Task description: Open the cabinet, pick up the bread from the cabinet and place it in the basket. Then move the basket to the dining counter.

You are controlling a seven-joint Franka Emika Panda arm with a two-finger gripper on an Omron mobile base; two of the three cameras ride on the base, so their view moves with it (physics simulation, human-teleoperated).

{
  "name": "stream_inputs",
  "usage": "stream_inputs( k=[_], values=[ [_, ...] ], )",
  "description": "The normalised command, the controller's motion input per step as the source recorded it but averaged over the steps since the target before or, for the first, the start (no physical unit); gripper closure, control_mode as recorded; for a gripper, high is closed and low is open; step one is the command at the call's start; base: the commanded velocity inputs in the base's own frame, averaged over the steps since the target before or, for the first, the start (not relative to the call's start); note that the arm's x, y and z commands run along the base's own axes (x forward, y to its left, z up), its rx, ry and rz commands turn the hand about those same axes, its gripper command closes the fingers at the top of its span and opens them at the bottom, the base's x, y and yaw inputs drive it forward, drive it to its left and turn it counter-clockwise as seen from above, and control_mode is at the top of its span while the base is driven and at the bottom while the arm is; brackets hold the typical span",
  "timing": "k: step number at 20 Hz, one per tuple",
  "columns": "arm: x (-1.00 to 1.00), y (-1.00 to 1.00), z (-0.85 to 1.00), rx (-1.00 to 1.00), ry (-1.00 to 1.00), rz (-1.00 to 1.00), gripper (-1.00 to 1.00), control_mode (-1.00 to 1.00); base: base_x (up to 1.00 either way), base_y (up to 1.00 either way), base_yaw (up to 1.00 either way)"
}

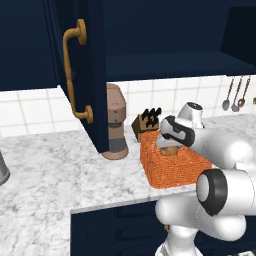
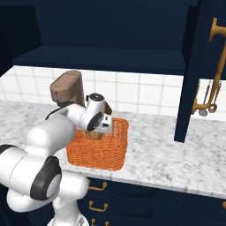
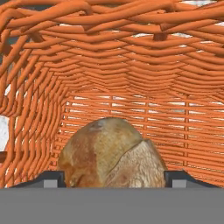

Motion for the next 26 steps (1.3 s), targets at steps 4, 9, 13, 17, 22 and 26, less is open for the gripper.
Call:
stream_inputs(
  k=[4,9,13,17,22,26],
  values=[
    [0.30,-0.01,-0.33,0.00,0.00,0.00,-1.00,-1.00,0.00,0.00,0.00],
    [0.05,-0.02,-0.05,0.00,0.00,-0.02,-1.00,-1.00,0.00,0.00,0.00],
    [0.00,0.00,0.01,0.00,0.00,-0.03,-1.00,-1.00,0.00,0.00,0.00],
    [-0.46,0.00,0.39,0.00,-0.04,-0.06,-1.00,-1.00,0.00,0.00,0.00],
    [-0.89,0.00,0.29,0.01,-0.07,-0.35,-1.00,-1.00,0.00,0.00,0.00],
    [-0.63,0.00,0.39,0.01,-0.03,-0.56,-1.00,-1.00,0.00,0.00,0.00]
  ],
)
